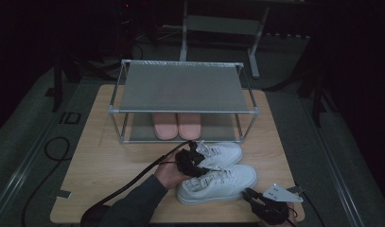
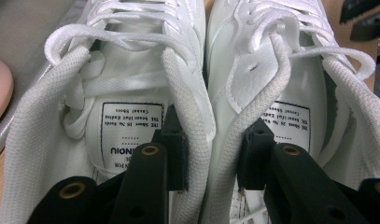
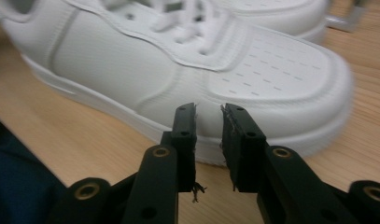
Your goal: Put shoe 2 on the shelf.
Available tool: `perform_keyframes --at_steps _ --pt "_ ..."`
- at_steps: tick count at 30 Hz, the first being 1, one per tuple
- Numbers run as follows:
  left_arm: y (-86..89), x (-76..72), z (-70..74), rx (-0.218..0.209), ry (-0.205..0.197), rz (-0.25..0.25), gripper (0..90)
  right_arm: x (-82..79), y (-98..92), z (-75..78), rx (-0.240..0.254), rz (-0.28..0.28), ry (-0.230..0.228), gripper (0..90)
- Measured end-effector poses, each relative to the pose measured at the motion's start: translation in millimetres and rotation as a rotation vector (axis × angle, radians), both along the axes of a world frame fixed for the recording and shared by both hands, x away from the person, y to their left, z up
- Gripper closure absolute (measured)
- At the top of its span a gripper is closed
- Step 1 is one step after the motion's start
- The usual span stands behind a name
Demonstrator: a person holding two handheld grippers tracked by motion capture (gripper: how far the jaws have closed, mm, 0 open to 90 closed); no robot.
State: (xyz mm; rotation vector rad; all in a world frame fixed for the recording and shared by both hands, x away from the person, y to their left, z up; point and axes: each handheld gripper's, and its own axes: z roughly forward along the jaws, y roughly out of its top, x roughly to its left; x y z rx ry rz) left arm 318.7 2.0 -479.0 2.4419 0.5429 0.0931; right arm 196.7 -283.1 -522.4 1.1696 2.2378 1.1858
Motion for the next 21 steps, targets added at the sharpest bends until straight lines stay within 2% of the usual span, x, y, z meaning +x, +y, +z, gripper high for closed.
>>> perform_keyframes --at_steps 4,10,15,18,20,21 --pt "0.1 -0.3 0.0 -0.001 -0.005 -0.003 71.8 0.6 -8.1 -1.3 -0.006 -0.036 0.000 70.0" --pt "0.9 0.1 0.0 -0.004 -0.012 -0.010 73.2 3.0 -25.4 -5.5 -0.016 -0.109 -0.001 59.9" --pt "1.5 0.8 0.0 -0.006 -0.010 -0.016 74.5 7.6 -36.1 -13.8 -0.041 -0.162 0.016 52.5" --pt "1.8 1.4 0.1 -0.006 -0.010 -0.022 74.6 8.3 -37.4 -15.2 -0.046 -0.168 0.021 51.6" --pt "2.3 1.8 -0.2 -0.012 -0.012 -0.026 74.6 11.4 -41.5 -21.5 -0.068 -0.181 0.031 49.8" --pt "2.2 1.5 -0.3 -0.013 -0.015 -0.025 74.7 12.1 -42.9 -23.3 -0.063 -0.180 0.035 49.2"
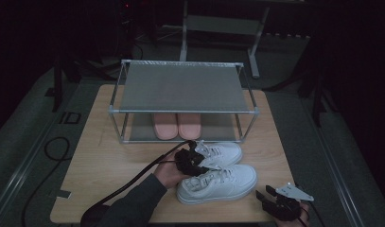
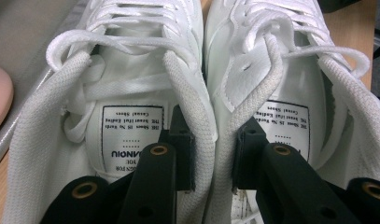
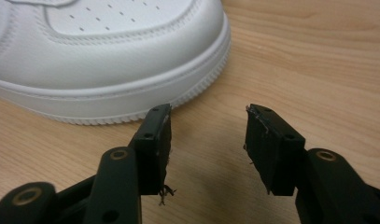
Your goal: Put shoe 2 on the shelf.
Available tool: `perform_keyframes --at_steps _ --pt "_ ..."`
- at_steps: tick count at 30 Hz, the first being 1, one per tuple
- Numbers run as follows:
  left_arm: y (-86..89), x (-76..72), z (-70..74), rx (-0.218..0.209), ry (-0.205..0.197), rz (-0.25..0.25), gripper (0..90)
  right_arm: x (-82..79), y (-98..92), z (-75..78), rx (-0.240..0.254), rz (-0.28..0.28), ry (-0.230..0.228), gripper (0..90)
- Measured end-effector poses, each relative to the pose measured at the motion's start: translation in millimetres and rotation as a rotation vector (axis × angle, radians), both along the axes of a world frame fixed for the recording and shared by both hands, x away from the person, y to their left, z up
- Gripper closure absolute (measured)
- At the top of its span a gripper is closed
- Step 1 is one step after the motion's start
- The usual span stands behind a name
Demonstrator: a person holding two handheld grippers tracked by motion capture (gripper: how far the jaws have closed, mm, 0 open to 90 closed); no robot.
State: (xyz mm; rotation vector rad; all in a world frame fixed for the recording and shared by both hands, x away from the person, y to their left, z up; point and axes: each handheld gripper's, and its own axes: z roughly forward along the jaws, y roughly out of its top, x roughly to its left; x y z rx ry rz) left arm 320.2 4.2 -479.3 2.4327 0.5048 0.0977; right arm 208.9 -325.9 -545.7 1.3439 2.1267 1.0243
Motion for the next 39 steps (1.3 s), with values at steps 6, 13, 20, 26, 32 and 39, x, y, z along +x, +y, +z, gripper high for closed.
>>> perform_keyframes --at_steps 6,13,20,26,32,39 --pt "1.1 2.5 0.2 -0.011 0.015 0.005 75.9 1.7 -0.5 -3.9 0.004 0.010 0.005 45.4" --pt "0.6 2.9 1.3 -0.009 0.008 0.002 77.1 0.8 -2.3 -5.5 0.002 0.008 0.012 43.1" --pt "-1.8 4.3 3.7 -0.004 0.002 0.003 77.3 0.8 -2.4 -7.1 -0.008 0.009 0.021 41.9" --pt "-5.0 7.6 6.5 -0.020 0.008 0.005 77.6 0.9 -2.2 -7.9 -0.011 0.013 0.026 41.8" --pt "-7.2 10.3 12.9 -0.024 0.012 -0.003 77.6 0.8 -2.4 -8.4 -0.007 0.015 0.030 41.7" --pt "-16.1 10.4 21.1 -0.012 -0.012 -0.019 77.6 1.3 -1.9 -9.6 -0.007 0.022 0.035 41.7"
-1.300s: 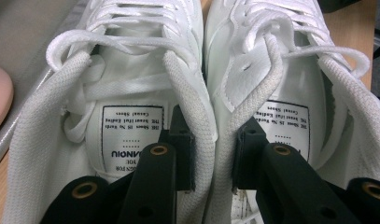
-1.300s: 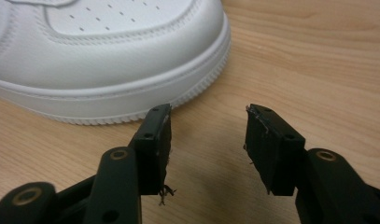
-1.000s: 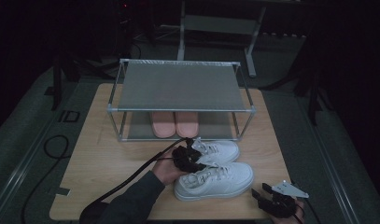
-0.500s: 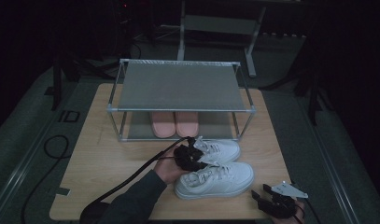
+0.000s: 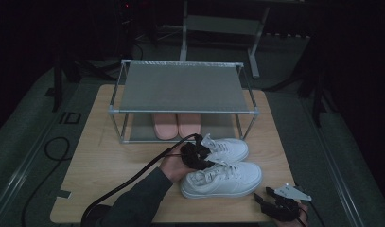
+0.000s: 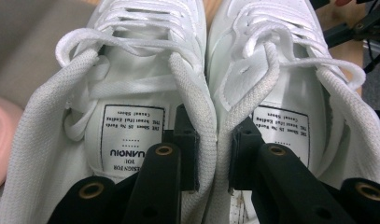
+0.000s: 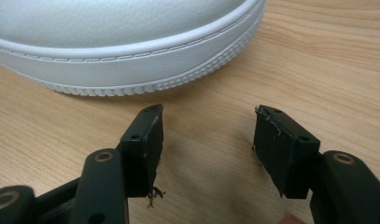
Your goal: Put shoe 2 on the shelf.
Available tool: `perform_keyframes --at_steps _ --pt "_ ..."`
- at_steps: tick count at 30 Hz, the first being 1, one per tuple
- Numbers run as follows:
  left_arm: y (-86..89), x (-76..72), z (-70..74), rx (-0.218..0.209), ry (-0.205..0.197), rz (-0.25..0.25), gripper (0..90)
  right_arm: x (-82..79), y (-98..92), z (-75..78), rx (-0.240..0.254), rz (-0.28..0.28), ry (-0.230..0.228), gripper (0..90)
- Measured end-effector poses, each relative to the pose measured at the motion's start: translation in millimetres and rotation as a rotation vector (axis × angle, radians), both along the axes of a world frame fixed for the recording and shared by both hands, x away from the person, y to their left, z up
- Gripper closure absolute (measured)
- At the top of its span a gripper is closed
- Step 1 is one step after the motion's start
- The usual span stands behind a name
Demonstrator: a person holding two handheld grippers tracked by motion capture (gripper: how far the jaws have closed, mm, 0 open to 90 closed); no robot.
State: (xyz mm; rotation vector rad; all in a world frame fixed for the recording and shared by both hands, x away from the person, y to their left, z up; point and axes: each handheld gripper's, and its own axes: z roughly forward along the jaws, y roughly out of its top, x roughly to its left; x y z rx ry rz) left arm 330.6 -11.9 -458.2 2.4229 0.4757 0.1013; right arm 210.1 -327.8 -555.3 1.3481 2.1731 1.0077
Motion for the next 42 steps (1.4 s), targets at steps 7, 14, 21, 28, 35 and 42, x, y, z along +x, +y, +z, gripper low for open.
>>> perform_keyframes --at_steps 7,14,21,28,35,42 --pt "-11.5 3.5 8.1 0.008 0.001 -0.019 77.5 -0.3 0.3 -0.4 -0.001 0.005 0.001 42.2" --pt "-20.3 8.8 15.8 0.006 -0.005 -0.025 77.4 -1.2 0.1 -0.5 -0.001 0.008 0.003 42.2" --pt "-28.7 11.9 26.2 0.011 -0.021 -0.039 77.4 -2.8 0.7 -0.9 -0.006 0.009 0.002 41.8" --pt "-36.2 14.5 34.0 -0.001 -0.018 -0.048 77.4 -3.5 1.0 -1.4 -0.006 0.013 -0.001 40.7" --pt "-46.8 20.1 42.5 0.002 -0.022 -0.068 77.4 -6.1 4.1 -2.3 -0.027 0.023 -0.013 39.2" --pt "-55.0 22.6 49.4 -0.009 -0.010 -0.072 77.4 -8.4 5.3 -2.7 -0.035 0.021 -0.018 39.1"
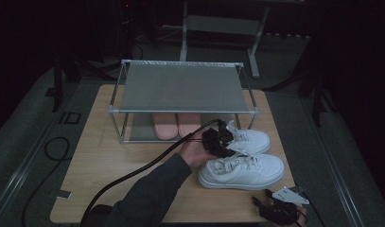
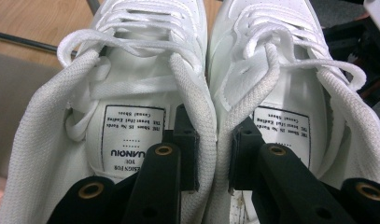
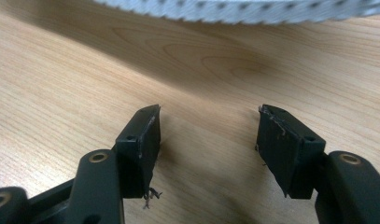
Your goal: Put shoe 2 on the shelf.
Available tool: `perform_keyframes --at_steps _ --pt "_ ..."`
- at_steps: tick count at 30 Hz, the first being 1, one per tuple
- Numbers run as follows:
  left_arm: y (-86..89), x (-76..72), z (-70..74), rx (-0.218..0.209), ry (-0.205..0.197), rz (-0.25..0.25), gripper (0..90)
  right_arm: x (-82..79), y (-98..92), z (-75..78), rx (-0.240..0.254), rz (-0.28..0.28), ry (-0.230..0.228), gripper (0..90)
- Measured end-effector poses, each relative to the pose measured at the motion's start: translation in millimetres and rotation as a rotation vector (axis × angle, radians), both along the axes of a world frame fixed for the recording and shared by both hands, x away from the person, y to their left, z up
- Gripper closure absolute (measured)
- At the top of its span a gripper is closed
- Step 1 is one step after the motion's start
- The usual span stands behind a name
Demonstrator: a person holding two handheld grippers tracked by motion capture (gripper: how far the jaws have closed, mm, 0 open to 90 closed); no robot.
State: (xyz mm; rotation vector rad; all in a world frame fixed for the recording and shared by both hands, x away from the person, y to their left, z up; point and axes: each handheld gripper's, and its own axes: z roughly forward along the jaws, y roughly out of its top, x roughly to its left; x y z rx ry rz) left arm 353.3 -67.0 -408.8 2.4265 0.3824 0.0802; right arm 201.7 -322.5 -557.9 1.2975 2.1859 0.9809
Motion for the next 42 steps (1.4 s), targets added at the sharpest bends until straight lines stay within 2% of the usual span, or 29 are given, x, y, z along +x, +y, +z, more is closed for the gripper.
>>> perform_keyframes --at_steps 8,21,27,42 --pt "-7.8 2.7 10.6 -0.001 -0.002 -0.018 77.3 -1.3 0.4 -0.7 -0.003 -0.005 -0.008 39.2" --pt "-20.3 3.8 26.6 -0.009 -0.002 -0.011 77.3 -4.9 1.1 -1.0 -0.001 -0.019 -0.010 38.7" --pt "-28.1 3.4 40.1 -0.017 -0.015 -0.021 77.3 -5.5 0.8 -1.2 -0.003 -0.018 -0.013 38.6" --pt "-39.3 1.6 66.2 -0.029 -0.011 -0.031 77.3 -5.9 0.7 -1.3 -0.001 -0.018 -0.013 38.6"
